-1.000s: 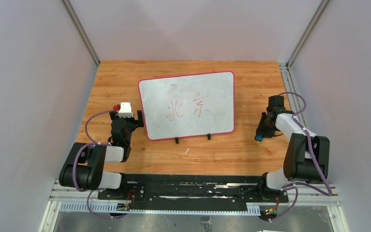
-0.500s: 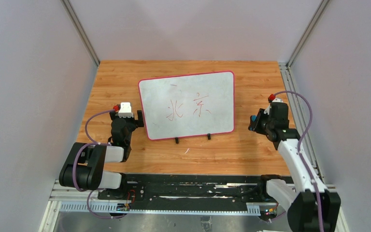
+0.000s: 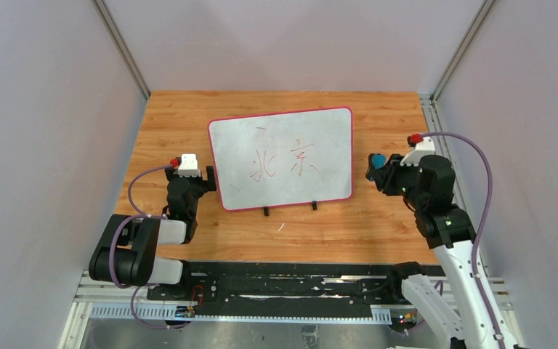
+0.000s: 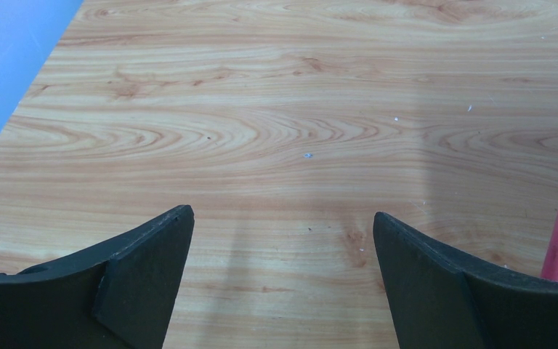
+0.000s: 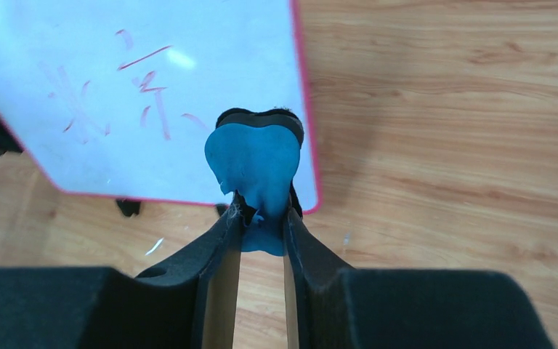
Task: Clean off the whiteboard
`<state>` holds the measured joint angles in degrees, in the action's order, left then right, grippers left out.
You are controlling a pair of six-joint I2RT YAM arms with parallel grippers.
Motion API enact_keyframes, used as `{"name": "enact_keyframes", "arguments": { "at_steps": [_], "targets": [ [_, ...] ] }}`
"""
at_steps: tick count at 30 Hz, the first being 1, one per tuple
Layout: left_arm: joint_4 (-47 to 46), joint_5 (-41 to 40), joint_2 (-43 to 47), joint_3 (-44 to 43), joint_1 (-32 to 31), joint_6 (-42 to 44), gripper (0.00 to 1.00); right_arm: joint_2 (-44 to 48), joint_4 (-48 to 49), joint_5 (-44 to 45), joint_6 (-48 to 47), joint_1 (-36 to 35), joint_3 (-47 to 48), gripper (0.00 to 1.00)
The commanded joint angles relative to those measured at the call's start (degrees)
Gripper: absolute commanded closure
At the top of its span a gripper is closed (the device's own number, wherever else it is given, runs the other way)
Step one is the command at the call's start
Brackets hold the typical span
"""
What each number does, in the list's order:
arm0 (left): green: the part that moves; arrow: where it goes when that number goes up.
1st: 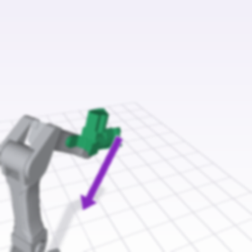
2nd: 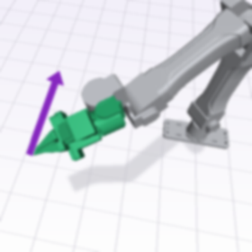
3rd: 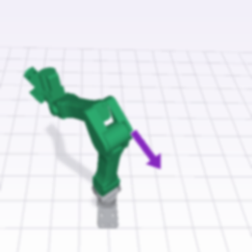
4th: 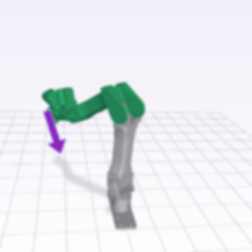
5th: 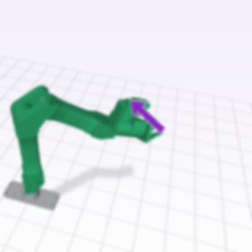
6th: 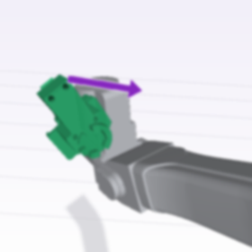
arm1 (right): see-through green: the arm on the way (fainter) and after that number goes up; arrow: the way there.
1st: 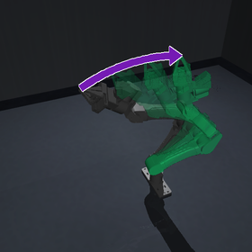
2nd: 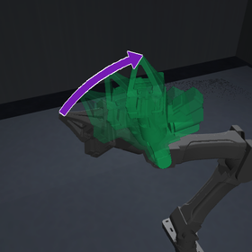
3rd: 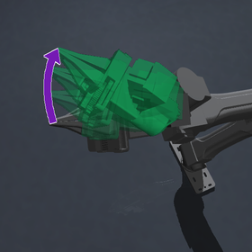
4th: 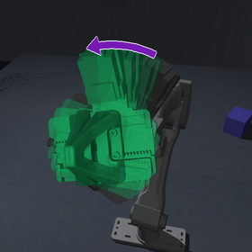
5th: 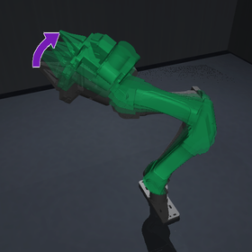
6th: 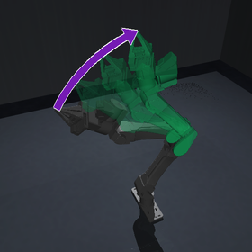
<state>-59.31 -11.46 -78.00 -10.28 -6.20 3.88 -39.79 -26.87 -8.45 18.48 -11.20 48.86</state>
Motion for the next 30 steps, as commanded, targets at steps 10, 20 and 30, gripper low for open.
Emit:
{"name": "enact_keyframes", "arguments": {
  "at_steps": [10, 20, 30],
  "targets": [
    [-2.2, -0.3, 0.0, -0.5, 0.0, 0.3, 0.02, -4.8, -1.4, 15.5, -0.2, -26.2, 4.5, 0.99],
    [0.5, 1.6, 2.7, -1.0, 1.3, -0.3, 0.02, -10.9, -1.0, 21.7, -1.3, -32.4, 6.9, 0.99],
    [24.1, 0.4, 14.6, -7.1, 2.2, 4.0, 0.02, -11.9, -1.2, 23.7, -1.9, -32.6, 7.2, 0.99]
  ]
}}
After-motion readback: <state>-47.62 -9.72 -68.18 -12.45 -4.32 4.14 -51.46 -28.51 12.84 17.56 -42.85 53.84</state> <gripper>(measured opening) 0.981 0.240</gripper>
